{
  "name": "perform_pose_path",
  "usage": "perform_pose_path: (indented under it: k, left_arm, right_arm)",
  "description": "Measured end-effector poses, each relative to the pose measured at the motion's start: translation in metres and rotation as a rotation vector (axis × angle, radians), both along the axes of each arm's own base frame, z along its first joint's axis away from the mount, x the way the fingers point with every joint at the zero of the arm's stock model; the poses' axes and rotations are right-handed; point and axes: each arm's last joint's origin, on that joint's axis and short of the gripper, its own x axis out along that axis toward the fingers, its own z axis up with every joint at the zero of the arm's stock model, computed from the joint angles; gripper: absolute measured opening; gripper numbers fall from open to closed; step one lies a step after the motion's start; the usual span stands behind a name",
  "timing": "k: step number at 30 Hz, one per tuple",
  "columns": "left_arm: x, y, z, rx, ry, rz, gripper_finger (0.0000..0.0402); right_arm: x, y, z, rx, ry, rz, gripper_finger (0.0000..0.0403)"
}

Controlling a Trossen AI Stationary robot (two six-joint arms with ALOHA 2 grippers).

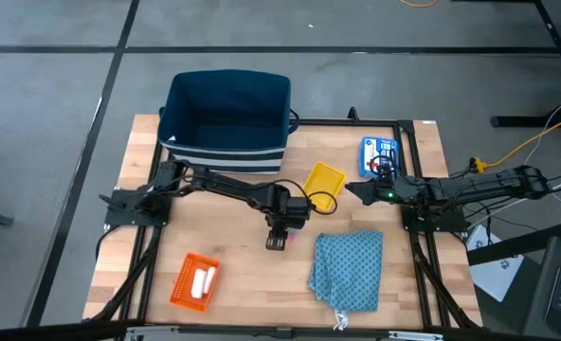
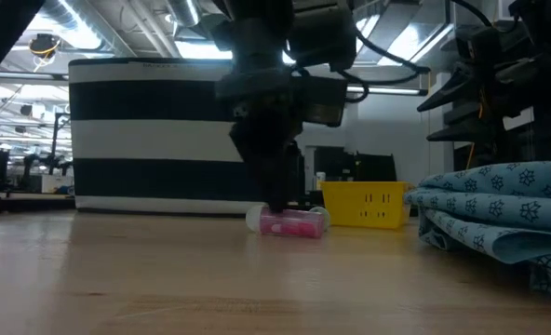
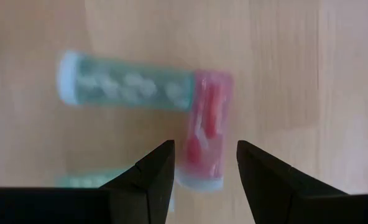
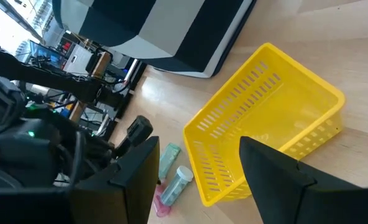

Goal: Pick & place medical supplies in basket/bin
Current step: Put the pink bottle in the yellow bin

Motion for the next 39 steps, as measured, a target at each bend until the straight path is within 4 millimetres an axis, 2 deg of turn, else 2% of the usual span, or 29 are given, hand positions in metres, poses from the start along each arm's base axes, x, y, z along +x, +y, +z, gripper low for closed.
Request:
perform_pose_path:
  k: [10,16,21,24,28,32,35,39]
  left_arm:
    - [-0.001,-0.003,-0.001,0.017,0.003,-0.004,0.0169]
    - [0.0,-0.005,-0.017,-0.023,0.067,0.03,0.0166]
    - [0.001,-0.008,-0.021,-0.045,0.083,0.051,0.0137]
    - [0.001,-0.004,-0.016,-0.053,0.076,0.078,0.0114]
    - [0.006,0.006,0.005,-0.075,0.022,0.126,0.0094]
    - [0.013,0.019,0.031,-0.084,-0.062,0.166,0.0095]
    - [0.019,0.03,0.049,-0.073,-0.111,0.201,0.0097]
    - [0.026,0.043,0.073,-0.067,-0.193,0.217,0.0097]
  right_arm:
    - [0.0,0.0,0.0,-0.003,-0.001,-0.008,0.0224]
    - [0.0,0.0,0.0,-0.001,-0.003,-0.008,0.0224]
    - [0.0,0.0,0.001,0.0,-0.007,-0.009,0.0224]
    - [0.0,0.0,0.001,0.001,-0.009,-0.009,0.0224]
    - [0.002,0.0,0.007,0.013,-0.077,-0.01,0.0224]
    - [0.006,0.0,0.023,0.024,-0.248,-0.008,0.0224]
    - [0.006,0.0,0.027,0.033,-0.292,-0.024,0.0224]
    - [0.007,0.002,0.032,0.203,-0.383,0.0,0.0224]
